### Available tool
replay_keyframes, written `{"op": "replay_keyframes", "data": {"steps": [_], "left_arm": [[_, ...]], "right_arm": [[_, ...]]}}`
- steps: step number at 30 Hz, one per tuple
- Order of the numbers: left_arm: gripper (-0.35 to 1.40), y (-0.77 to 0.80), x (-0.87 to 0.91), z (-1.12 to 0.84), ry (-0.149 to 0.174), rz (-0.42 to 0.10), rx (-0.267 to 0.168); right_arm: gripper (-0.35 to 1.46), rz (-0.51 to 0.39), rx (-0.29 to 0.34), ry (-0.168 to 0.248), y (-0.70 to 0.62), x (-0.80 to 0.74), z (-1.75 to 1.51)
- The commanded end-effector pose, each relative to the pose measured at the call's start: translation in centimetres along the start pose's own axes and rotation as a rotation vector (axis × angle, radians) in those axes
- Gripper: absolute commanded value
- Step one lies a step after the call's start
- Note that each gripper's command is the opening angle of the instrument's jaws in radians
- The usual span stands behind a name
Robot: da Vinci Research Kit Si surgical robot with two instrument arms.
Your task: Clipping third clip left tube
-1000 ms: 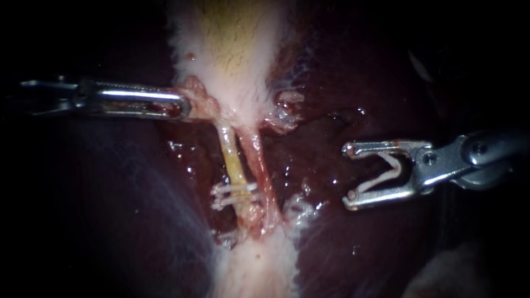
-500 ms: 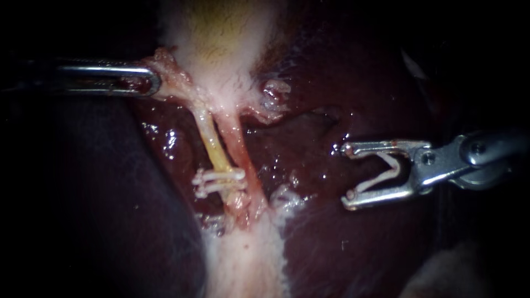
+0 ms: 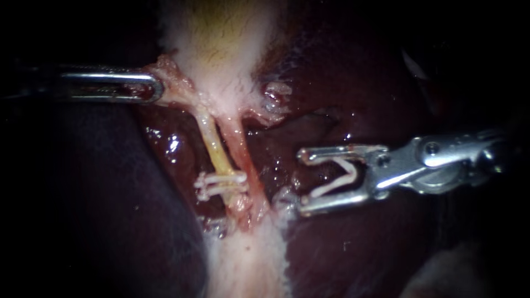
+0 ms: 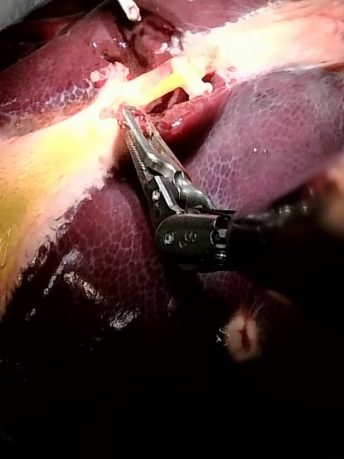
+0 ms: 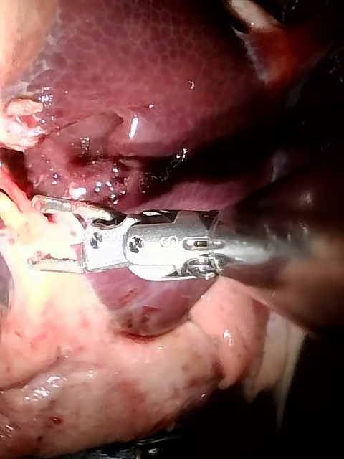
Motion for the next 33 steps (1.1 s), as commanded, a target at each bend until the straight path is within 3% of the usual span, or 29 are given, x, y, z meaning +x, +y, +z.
{"op": "replay_keyframes", "data": {"steps": [1,12,21,33], "left_arm": [[-0.35,0.01,0.0,0.0,-0.001,0.001,-0.002],[-0.35,0.07,0.0,-0.01,-0.003,0.001,-0.006],[-0.35,0.13,0.01,-0.01,-0.004,0.0,-0.01],[-0.35,0.17,0.01,-0.01,-0.005,0.0,-0.012]], "right_arm": [[0.5,0.012,-0.002,0.003,0.01,0.04,0.08],[0.5,0.068,0.039,-0.003,0.2,0.26,0.67],[0.5,0.075,0.027,-0.038,0.47,0.11,0.9],[0.49,0.076,0.01,-0.037,0.77,0.01,0.95]]}}
